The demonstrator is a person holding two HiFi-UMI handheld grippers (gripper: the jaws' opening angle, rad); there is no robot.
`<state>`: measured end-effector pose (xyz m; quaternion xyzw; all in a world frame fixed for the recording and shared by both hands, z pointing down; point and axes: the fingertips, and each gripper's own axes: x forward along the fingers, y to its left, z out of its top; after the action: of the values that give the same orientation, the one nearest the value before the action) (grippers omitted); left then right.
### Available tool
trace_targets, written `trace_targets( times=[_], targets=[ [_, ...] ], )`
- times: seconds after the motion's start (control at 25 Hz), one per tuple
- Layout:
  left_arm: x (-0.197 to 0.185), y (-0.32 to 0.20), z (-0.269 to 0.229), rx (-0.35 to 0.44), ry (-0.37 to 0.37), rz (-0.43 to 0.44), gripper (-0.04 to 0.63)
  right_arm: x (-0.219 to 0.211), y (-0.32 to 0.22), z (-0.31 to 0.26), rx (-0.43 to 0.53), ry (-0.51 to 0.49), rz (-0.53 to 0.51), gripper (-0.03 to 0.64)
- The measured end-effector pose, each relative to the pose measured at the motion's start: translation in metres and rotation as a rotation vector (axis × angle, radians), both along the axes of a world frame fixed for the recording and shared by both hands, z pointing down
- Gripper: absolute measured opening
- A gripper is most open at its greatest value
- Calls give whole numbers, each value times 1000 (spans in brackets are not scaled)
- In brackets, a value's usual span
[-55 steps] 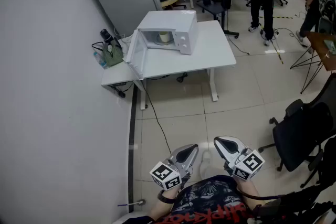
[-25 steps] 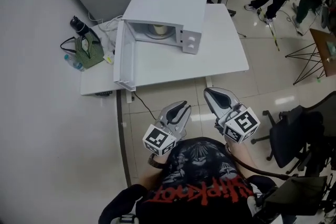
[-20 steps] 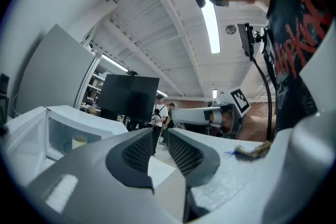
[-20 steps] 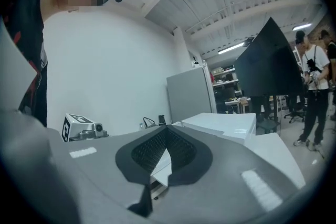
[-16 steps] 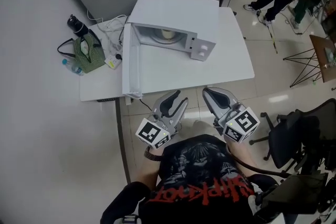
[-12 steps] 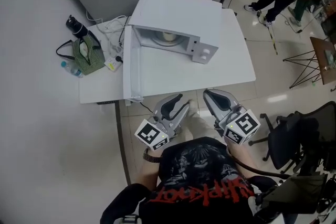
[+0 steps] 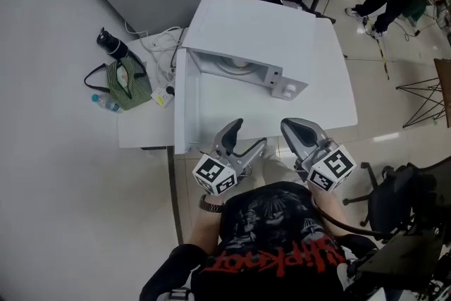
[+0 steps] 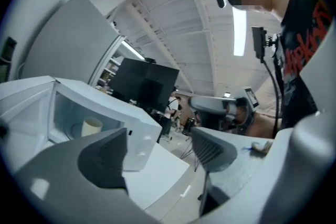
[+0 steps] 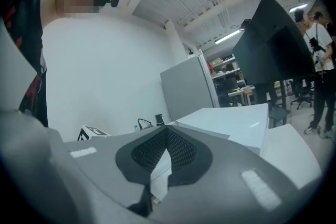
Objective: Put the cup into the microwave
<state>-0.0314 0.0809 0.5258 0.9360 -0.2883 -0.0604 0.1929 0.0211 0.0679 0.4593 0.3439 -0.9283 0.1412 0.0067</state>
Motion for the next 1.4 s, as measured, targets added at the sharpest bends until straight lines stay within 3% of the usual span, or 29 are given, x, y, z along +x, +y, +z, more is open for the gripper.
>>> trace_targets(
  times=[0.04,0.08,0.2,0.28,0.4,0.48,0.68,0.84,1.04,1.12,1.24,1.4],
  targets=[
    [1,-14,15,-30,-32,-30,408,-1,-12,-3,6,-6,-15,0],
    [2,-29,33,-58,-92,-60,434,-1,-23,-6,15,-13,-29,0],
    [-2,-83,103,-133,-363,-147,453,9,-55,-16,47,-30,-58,0],
    [-14,-125,142,-210,-436,-229,459,26,-74,-20,60,-34,-66,0],
    [-33,-186,176,-346,-385,-354,459,61,-100,-23,57,-69,-39,0],
    [-33,-221,189,-374,-409,-380,459,78,-115,-24,48,-88,-24,0],
    [-19,-290,209,-326,-555,-338,475,77,-145,-22,23,-57,-19,0],
    [-4,-321,229,-307,-577,-328,486,74,-158,-25,16,-12,13,0],
    [-15,-342,253,-262,-657,-346,486,68,-163,-14,5,28,61,0],
    [-16,-343,253,-250,-684,-302,465,63,-162,-8,-2,46,58,0],
    [-17,-328,247,-237,-650,-222,436,53,-155,0,-22,54,43,0],
    [-26,-293,237,-219,-550,-240,434,43,-150,3,-28,43,19,0]
  ],
)
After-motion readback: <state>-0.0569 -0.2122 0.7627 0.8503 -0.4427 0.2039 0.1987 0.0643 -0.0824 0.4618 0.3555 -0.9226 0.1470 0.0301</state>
